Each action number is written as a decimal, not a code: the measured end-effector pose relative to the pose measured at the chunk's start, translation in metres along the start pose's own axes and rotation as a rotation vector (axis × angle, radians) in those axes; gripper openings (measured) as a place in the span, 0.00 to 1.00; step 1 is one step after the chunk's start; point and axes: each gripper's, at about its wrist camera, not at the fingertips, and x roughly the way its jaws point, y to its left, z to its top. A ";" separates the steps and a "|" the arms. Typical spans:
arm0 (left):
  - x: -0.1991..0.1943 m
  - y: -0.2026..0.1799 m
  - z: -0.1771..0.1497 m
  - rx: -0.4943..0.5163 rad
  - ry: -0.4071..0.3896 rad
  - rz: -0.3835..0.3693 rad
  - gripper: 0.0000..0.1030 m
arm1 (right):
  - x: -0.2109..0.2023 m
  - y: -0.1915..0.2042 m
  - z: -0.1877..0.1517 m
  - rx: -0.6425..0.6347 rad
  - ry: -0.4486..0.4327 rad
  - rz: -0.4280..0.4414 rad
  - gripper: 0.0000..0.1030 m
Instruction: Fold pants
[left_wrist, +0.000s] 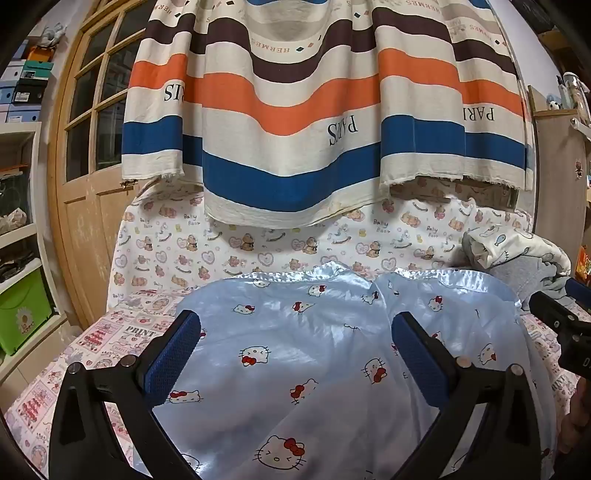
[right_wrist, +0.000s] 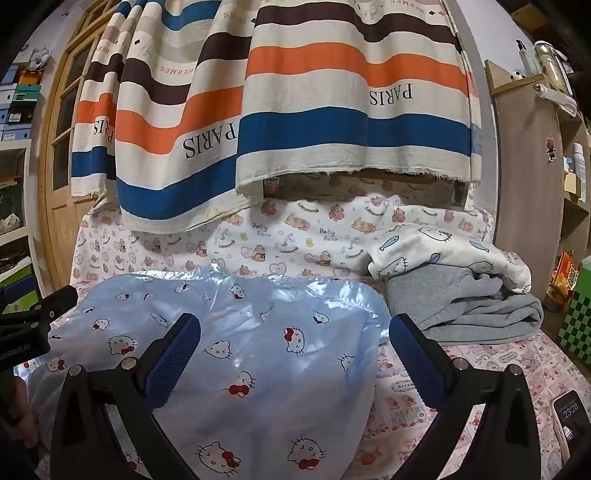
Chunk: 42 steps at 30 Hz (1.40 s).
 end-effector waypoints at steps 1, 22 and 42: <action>-0.001 0.001 0.000 -0.002 -0.003 -0.001 1.00 | 0.000 0.000 0.000 0.000 0.000 -0.001 0.99; -0.001 0.001 0.000 -0.003 0.009 0.005 1.00 | -0.001 0.004 -0.001 -0.001 -0.008 0.003 0.99; -0.001 -0.004 -0.001 0.011 0.008 -0.018 1.00 | -0.003 0.008 -0.002 -0.009 -0.011 0.032 0.99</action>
